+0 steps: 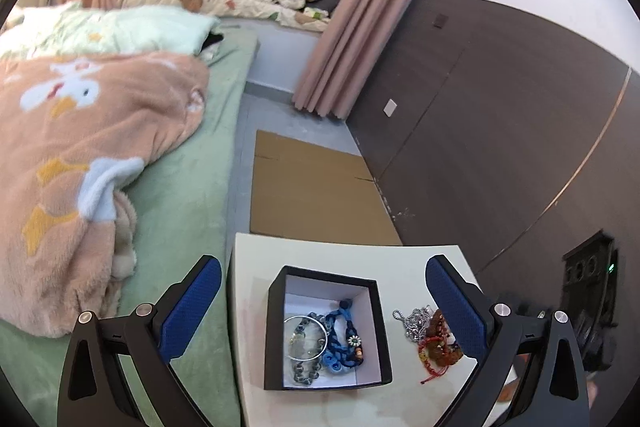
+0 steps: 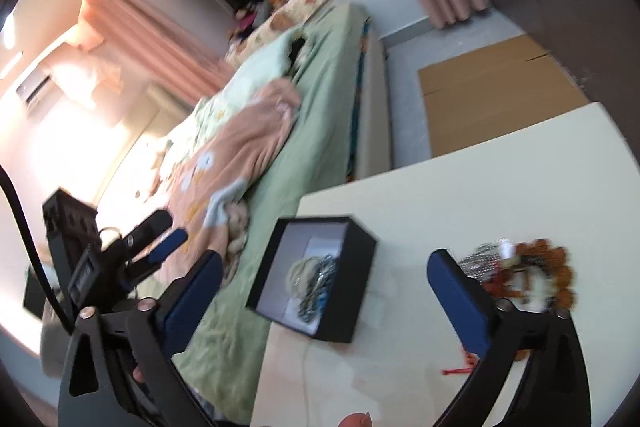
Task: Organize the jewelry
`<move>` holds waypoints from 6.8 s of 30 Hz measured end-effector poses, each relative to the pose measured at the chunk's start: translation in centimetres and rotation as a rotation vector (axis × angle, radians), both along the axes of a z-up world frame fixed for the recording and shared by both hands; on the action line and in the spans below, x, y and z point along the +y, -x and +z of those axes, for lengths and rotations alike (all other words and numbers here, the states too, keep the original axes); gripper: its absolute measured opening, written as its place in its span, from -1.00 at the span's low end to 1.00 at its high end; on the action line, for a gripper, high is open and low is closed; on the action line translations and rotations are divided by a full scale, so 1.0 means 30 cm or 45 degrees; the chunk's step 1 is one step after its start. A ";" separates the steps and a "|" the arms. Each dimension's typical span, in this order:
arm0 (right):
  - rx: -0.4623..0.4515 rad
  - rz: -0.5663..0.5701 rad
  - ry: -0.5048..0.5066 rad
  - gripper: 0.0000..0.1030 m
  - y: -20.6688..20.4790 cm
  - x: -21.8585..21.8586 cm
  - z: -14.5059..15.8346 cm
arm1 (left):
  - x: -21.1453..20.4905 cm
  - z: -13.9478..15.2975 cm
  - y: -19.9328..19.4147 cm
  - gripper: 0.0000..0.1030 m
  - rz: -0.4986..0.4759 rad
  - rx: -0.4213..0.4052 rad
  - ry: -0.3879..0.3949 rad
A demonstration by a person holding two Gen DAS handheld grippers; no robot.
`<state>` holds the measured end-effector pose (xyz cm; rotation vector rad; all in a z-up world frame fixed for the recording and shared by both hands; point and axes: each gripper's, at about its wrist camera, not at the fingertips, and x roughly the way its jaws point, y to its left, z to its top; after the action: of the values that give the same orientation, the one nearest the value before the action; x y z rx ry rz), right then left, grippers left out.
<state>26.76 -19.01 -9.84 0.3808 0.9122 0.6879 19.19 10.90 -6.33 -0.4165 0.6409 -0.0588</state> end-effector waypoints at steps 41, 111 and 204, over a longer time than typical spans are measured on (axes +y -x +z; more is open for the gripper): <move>0.146 -0.234 0.410 0.80 -0.005 -0.494 -0.061 | -0.688 -0.270 -0.060 0.18 -0.643 0.242 -0.248; 0.231 -0.158 0.481 -0.82 -0.098 -0.074 -0.193 | -0.326 -0.102 -0.064 -0.98 -0.355 0.067 -0.097; 0.299 -0.307 0.165 0.49 -0.030 -0.423 -0.090 | -0.564 -0.178 -0.125 0.07 -0.425 0.206 -0.082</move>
<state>27.65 -31.69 -12.54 0.4534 1.1062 0.3649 22.94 -6.03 -11.67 -0.2500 0.8650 -0.3232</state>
